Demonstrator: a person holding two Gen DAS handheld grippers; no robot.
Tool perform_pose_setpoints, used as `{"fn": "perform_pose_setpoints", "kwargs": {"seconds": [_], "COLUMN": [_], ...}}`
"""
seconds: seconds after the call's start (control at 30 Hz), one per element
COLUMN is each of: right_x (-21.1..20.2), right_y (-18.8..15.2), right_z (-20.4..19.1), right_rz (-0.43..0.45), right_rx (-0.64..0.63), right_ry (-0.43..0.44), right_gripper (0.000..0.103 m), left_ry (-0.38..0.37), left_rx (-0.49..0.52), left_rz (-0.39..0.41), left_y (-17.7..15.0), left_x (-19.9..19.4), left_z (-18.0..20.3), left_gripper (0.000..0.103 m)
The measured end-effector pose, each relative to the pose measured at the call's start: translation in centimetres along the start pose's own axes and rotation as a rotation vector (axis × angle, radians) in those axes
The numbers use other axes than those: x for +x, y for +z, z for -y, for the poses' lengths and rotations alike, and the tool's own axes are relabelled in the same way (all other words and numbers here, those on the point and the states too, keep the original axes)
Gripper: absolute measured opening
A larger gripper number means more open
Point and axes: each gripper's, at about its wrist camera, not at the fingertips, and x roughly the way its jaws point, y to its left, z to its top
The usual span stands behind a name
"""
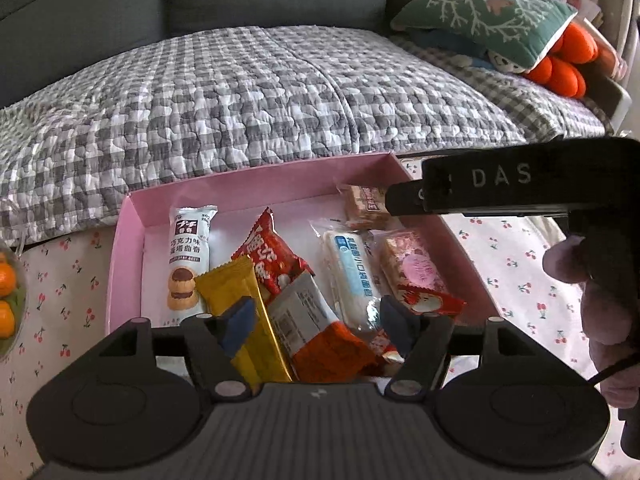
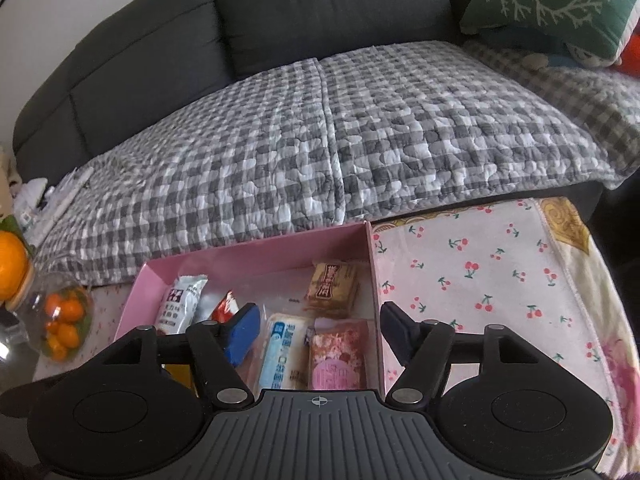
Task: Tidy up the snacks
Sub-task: 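Carry both packs into the pink box and open both tools, then withdraw both tools from the box toward the remaining snacks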
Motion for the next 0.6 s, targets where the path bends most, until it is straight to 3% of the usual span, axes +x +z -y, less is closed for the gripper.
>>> {"fn": "perform_pose_setpoints", "kwargs": {"seconds": [0.13, 0.6], "right_x": [-1.6, -8.2], "right_y": [-0.6, -4.1], "right_z": [-0.4, -2.8], "right_rz": [-0.009, -0.023], "right_rx": [-0.017, -0.088], "right_ry": [-0.008, 0.028], "right_gripper": [0.071, 0.08], "left_ry": [-0.004, 0.001], "left_rx": [-0.011, -0.033], "left_rz": [-0.02, -0.007], "left_y": [-0.6, -3.3], "left_x": [-1.2, -6.4], "left_z": [0.3, 0.9], "left_gripper": [0.067, 0.087]}}
